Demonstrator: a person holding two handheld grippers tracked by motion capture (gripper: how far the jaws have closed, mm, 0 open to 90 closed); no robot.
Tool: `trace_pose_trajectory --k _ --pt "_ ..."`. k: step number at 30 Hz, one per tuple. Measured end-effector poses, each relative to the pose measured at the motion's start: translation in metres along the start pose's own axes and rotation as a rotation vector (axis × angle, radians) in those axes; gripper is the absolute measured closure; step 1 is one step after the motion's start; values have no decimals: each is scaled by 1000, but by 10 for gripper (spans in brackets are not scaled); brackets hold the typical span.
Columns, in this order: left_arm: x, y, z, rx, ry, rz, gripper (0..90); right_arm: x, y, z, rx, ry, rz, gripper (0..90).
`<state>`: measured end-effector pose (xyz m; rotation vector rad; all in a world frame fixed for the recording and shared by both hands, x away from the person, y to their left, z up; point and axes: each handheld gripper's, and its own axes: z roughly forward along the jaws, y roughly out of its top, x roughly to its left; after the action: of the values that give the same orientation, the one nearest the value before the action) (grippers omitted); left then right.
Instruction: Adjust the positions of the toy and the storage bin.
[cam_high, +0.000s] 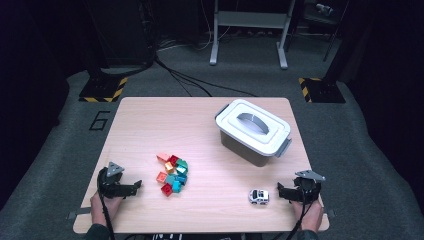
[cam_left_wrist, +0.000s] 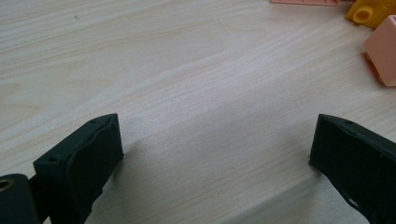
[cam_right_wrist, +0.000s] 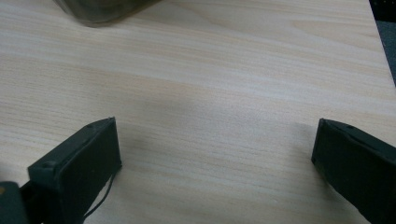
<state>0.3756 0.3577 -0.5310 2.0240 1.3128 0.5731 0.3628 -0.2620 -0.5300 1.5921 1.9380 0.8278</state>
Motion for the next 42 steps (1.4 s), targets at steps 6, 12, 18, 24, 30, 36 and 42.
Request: trace_pose_trajectory --k 6,12,18,24,30,36,42 --pt "0 0 0 -1 0 -1 25 0 0 0 1 -7 3 1" --pt "0 0 0 -2 -1 -3 27 1 0 0 2 -12 9 0" --pt "-1 0 1 -11 4 -6 30 1 3 0 31 -11 17 0" --pt "-1 -1 1 -16 2 -8 33 4 2 -8 11 45 130 0" --pt "-1 -1 1 -16 4 -6 35 21 2 -24 -30 107 189 0" --pt "-1 -1 1 -16 3 -8 35 47 7 -38 -25 114 178 0" --pt "-1 -1 1 -16 2 -10 35 75 11 -47 -34 116 137 0"
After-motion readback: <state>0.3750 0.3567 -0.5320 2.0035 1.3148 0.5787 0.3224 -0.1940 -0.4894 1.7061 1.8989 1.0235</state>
